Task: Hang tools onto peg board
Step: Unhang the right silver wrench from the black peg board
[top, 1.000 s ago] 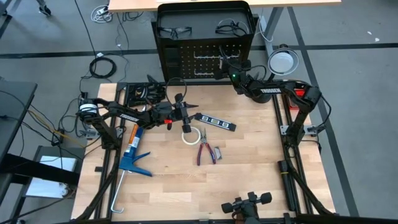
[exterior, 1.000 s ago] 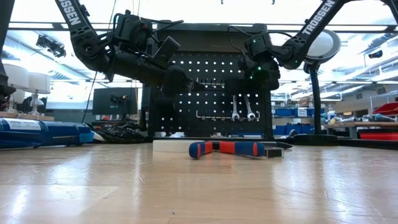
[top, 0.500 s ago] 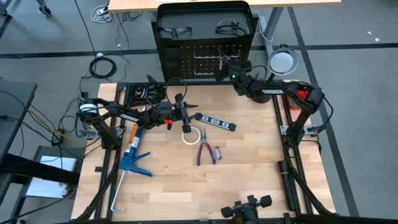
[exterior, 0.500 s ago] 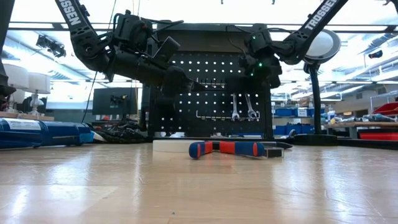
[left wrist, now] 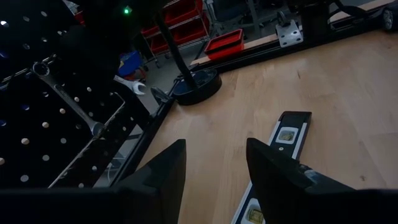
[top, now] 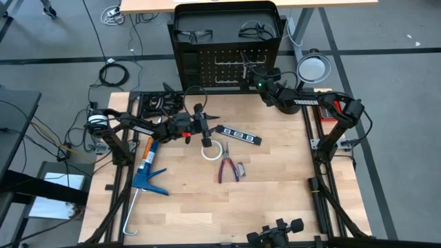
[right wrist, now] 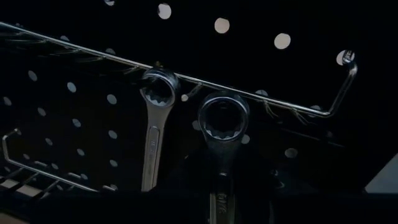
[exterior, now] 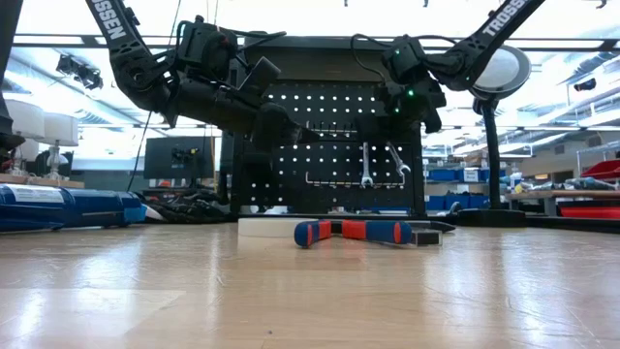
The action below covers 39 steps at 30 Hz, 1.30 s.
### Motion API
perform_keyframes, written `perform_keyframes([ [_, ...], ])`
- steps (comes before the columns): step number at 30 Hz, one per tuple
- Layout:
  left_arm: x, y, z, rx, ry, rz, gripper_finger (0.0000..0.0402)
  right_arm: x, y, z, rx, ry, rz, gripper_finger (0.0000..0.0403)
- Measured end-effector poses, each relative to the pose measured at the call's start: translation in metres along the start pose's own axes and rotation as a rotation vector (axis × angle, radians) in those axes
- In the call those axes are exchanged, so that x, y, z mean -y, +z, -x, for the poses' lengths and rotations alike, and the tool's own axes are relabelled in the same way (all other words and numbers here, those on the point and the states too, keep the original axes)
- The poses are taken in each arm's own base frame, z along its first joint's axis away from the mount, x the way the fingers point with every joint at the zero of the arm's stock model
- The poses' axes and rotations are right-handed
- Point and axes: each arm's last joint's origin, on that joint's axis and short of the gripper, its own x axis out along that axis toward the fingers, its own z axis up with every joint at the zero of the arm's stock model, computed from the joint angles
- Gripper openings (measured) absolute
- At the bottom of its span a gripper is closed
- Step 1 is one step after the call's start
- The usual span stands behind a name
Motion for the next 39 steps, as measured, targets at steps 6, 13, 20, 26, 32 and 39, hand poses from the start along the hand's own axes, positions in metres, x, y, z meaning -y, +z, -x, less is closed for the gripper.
perform_keyframes([
  [6,0.000,0.000,0.000,0.000,0.000,0.000,0.0172,0.001,0.003,0.002,0.006,0.002,-0.004,0.0067],
  [13,0.000,0.000,0.000,0.000,0.000,0.000,0.0172,0.000,0.009,0.009,0.028,0.017,-0.006,0.0065],
  [20,0.000,-0.001,0.000,-0.005,-0.002,-0.002,0.0172,-0.007,0.003,0.015,-0.016,0.038,0.015,0.0067],
  [26,0.000,-0.001,0.000,-0.017,0.006,-0.005,0.0172,-0.015,0.003,0.044,-0.081,0.099,0.051,0.0065],
  [32,0.000,-0.001,0.000,-0.013,0.010,-0.004,0.0172,-0.026,-0.010,0.072,-0.235,0.255,0.122,0.0071],
  [39,0.000,-0.001,0.000,-0.009,0.013,-0.003,0.0172,-0.039,-0.058,0.091,-0.380,0.363,0.084,0.0074],
])
